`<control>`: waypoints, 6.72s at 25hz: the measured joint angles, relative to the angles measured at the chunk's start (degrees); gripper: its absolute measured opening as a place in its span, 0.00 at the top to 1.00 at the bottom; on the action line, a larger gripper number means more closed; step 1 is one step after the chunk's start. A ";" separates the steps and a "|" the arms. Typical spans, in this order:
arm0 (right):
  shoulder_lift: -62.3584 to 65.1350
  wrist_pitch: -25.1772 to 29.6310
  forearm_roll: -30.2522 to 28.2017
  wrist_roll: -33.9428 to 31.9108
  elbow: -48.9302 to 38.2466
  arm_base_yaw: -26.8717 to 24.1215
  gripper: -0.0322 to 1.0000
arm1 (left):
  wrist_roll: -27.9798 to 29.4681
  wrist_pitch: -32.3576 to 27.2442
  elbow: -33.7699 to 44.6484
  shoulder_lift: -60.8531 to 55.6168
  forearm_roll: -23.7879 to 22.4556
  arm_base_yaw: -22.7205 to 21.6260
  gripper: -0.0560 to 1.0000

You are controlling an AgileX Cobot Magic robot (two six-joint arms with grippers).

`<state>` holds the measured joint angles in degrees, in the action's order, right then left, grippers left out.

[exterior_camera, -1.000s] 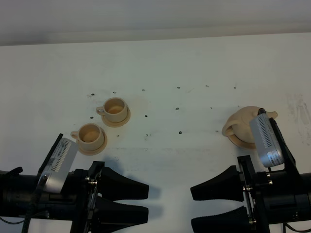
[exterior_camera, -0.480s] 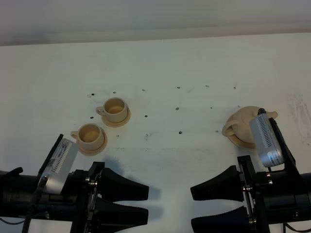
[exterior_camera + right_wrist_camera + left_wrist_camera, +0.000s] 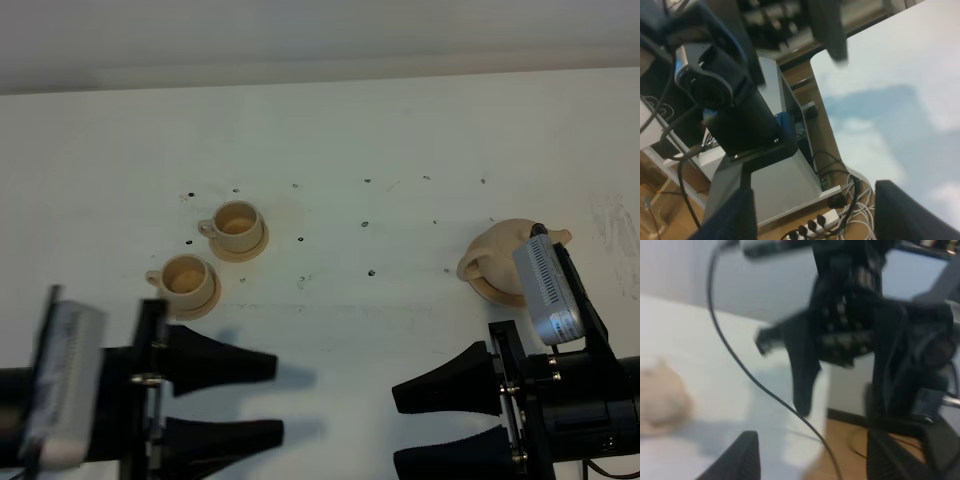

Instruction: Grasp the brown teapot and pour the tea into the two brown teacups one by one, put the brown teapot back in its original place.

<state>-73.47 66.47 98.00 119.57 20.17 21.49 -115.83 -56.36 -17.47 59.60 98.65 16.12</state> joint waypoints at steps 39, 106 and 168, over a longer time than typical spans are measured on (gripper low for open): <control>-0.05 -7.66 1.69 -8.96 4.94 0.00 0.45 | 119.62 -4.79 -14.22 -43.50 -97.43 0.00 0.50; -28.89 -4.15 -101.40 -114.18 70.57 -10.13 0.45 | 121.03 -3.46 -11.48 -59.26 -97.93 -14.30 0.50; -49.24 2.85 -94.98 -113.08 70.17 4.59 0.45 | 121.03 -3.46 -11.48 -59.26 -97.93 -14.30 0.50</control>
<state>-122.71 69.32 3.01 6.49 90.34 26.07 5.20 -59.81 -28.94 0.35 0.73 1.82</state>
